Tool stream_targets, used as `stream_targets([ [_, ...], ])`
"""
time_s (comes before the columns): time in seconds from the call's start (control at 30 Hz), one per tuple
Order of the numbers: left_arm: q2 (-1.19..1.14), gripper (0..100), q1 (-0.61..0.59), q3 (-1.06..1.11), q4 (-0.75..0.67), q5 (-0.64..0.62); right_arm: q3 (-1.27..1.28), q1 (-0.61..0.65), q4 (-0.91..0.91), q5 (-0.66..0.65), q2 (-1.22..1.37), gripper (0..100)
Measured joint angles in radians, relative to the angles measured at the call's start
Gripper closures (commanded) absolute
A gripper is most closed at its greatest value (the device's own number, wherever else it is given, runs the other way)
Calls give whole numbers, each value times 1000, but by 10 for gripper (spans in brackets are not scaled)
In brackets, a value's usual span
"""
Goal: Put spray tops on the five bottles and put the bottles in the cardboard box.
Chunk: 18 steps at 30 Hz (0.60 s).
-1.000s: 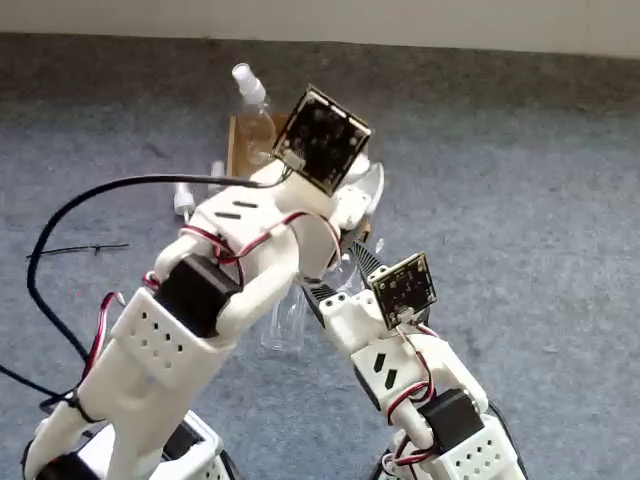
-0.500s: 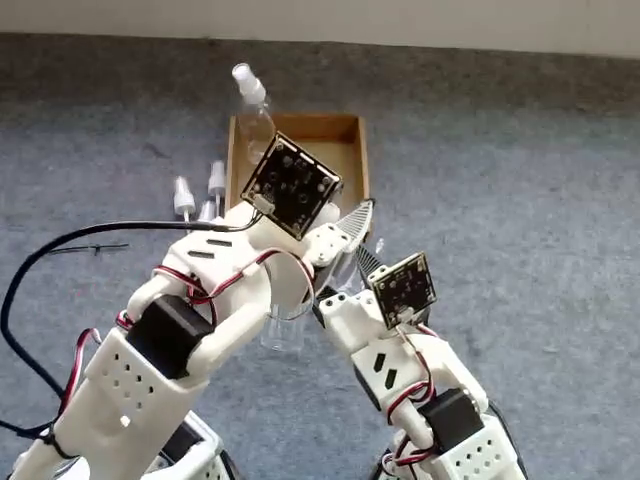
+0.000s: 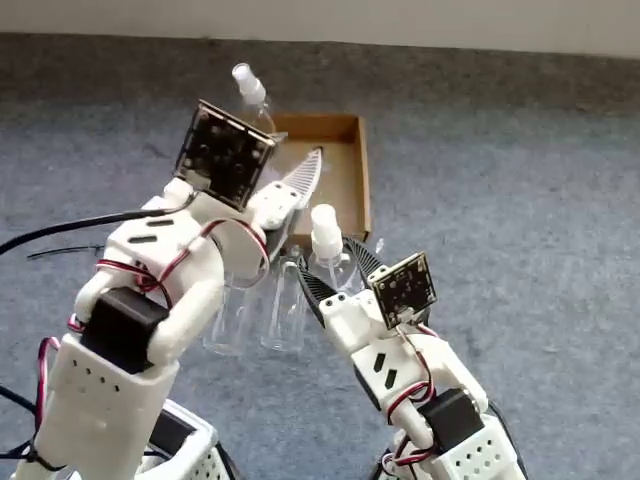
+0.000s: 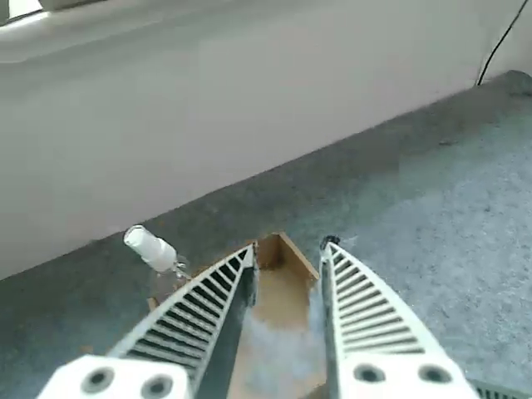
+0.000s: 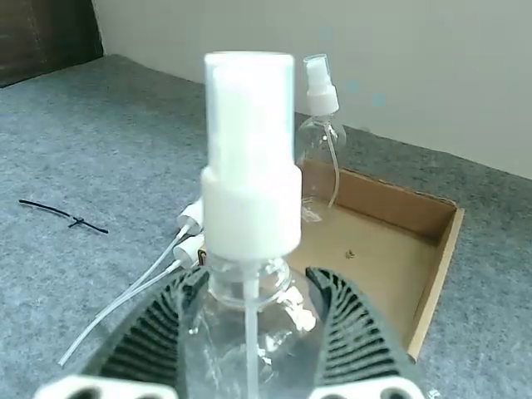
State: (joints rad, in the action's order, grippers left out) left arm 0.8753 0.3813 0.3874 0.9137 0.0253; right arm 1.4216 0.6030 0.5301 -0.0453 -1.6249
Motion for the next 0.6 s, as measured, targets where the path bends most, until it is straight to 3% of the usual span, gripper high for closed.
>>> stream_targets([
  [0.23, 0, 874, -3, 29, 26, 51, 0, 0, 0, 0, 0, 995],
  [0.6, 2, 874, 98, 133, 54, 49, 0, 0, 2, 0, 0, 995],
])
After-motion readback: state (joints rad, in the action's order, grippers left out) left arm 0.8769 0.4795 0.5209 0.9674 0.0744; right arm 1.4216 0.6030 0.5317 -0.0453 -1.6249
